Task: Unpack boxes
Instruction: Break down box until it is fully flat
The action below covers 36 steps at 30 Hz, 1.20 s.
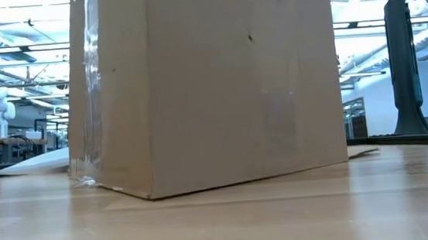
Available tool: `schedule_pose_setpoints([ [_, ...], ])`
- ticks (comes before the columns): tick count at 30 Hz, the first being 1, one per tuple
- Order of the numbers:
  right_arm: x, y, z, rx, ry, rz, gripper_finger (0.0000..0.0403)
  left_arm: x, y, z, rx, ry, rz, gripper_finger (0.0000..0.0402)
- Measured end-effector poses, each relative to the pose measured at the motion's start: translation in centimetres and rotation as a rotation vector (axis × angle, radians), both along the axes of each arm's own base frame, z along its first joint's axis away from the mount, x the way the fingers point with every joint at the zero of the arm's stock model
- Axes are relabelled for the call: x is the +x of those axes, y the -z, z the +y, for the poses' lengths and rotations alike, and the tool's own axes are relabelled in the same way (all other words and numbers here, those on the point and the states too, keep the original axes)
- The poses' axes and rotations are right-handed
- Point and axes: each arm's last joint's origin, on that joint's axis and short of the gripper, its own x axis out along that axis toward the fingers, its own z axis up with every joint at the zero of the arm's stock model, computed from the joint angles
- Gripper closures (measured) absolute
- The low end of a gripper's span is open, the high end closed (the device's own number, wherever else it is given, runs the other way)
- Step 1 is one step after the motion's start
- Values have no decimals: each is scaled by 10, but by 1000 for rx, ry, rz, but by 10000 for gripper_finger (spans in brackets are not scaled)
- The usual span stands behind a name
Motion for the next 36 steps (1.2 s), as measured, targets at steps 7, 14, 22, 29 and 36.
schedule_pose_setpoints([
  [7, -1, 0, -5, -49, 41, 0, 322, -3, 2, -6, -19, 81, 15, 368],
  [14, -8, -14, -9, -40, 40, -90, 292, 2, -2, 24, 16, 44, -10, 375],
  [22, -5, -31, -3, 45, -20, -240, 241, -3, -11, 36, 27, 88, -71, 375],
  [29, -3, -56, -2, 71, -34, -374, 226, 3, -14, 40, 27, 87, -135, 375],
  [36, 10, -83, -1, 85, -23, -472, 231, 13, -20, 44, 8, 77, -248, 375],
])
